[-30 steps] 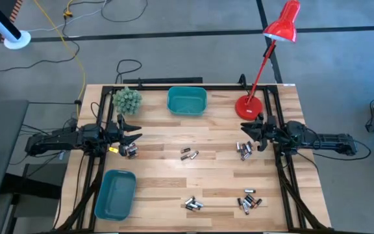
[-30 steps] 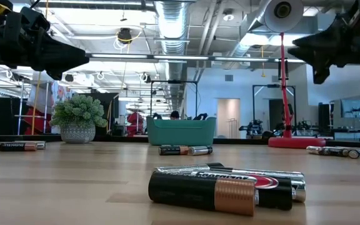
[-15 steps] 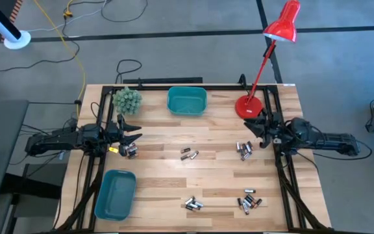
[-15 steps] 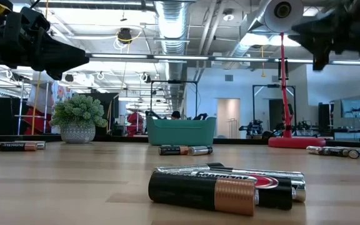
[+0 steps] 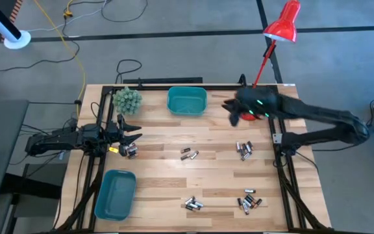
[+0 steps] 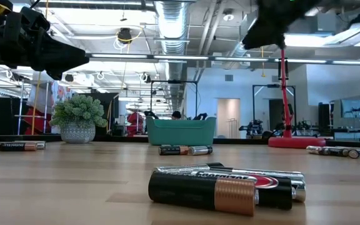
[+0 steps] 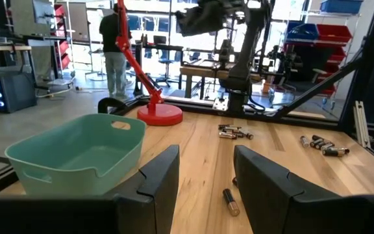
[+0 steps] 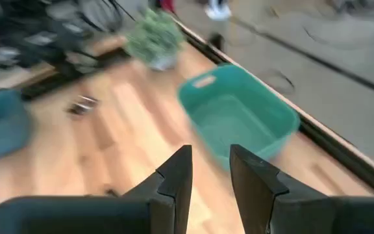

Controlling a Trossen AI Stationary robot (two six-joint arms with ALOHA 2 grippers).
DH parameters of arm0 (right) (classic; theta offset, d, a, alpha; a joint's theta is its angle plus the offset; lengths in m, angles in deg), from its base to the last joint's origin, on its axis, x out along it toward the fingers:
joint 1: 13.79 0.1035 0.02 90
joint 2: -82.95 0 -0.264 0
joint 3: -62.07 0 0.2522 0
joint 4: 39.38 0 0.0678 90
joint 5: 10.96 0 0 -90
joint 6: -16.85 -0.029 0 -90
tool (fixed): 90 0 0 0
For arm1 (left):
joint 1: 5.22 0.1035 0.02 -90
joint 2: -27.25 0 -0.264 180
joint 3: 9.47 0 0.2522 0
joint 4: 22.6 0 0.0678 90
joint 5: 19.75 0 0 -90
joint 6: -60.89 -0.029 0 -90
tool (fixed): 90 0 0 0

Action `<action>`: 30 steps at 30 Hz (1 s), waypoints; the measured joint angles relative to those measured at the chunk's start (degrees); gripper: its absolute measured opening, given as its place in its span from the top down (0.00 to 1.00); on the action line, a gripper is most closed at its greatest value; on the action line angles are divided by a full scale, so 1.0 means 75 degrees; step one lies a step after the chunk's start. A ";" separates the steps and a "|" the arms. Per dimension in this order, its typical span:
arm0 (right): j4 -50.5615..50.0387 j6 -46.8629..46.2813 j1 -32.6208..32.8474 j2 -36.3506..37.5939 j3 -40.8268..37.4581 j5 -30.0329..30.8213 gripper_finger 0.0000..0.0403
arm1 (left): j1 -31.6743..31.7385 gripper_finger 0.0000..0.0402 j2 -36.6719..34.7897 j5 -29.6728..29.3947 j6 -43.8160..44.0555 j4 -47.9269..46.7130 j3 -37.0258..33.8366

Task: Sort batteries
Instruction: Adjust the green bin

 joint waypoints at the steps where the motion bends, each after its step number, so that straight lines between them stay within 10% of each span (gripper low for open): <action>1: -0.0487 0.0212 -0.0181 -0.0505 0.0550 -0.0191 0.70 | 0.0000 0.64 0.0000 -0.0001 0.0000 -0.0003 0.0000; 14: -0.3469 0.2503 -0.1555 -0.5490 0.6255 -0.1366 0.50 | 0.0000 0.64 0.0000 0.0000 0.0000 -0.0002 0.0000; 30: -0.3186 0.4928 -0.1963 -0.8386 0.7846 -0.0680 0.38 | 0.0000 0.64 0.0002 0.0000 0.0000 0.0000 0.0000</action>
